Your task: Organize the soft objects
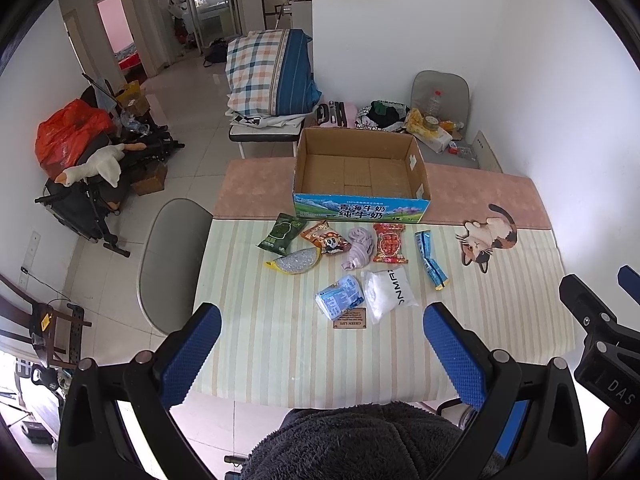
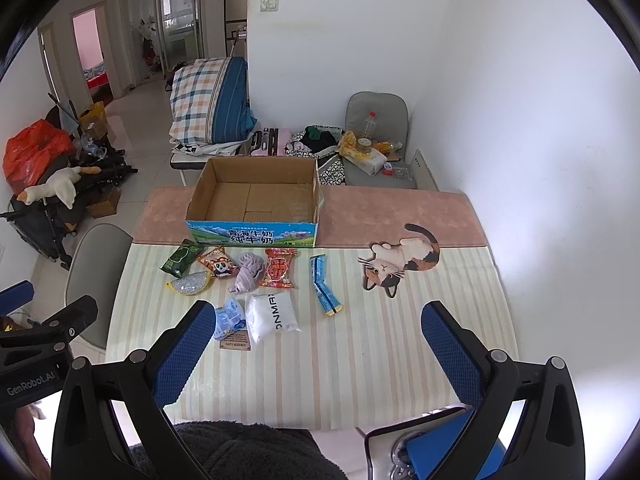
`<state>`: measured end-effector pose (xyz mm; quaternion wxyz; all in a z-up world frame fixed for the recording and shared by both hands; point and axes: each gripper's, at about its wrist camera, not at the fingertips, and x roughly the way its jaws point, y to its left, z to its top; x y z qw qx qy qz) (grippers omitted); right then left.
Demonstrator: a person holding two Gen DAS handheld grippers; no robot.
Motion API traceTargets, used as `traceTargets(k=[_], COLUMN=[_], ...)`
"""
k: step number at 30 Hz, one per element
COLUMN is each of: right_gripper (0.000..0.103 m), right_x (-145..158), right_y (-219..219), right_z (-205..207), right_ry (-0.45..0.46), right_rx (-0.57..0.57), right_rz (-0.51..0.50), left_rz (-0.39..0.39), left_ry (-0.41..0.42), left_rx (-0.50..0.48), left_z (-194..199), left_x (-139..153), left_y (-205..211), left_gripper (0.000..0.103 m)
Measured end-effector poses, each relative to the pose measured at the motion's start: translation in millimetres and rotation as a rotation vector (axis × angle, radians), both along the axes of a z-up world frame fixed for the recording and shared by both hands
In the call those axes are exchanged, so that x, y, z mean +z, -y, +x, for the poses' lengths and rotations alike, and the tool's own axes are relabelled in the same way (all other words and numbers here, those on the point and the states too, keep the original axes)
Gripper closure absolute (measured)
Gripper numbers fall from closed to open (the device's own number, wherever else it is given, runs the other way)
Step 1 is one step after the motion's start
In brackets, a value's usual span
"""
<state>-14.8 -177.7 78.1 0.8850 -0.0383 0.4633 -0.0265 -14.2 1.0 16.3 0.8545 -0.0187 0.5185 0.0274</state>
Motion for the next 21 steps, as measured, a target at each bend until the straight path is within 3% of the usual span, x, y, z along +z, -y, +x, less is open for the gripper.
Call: traceTargets(k=[21], right_gripper=[0.000], right_x=[3.7], right_y=[-1.0], right_z=[2.5], right_ry=[0.008], right_rx=[0.009], right_rz=[-0.004], left_rz=[-0.011], left_ry=[0.017], left_rx=[0.009], left_z=[-6.8], left_x=[-0.2], left_y=[-7.4], left_gripper=[0.000])
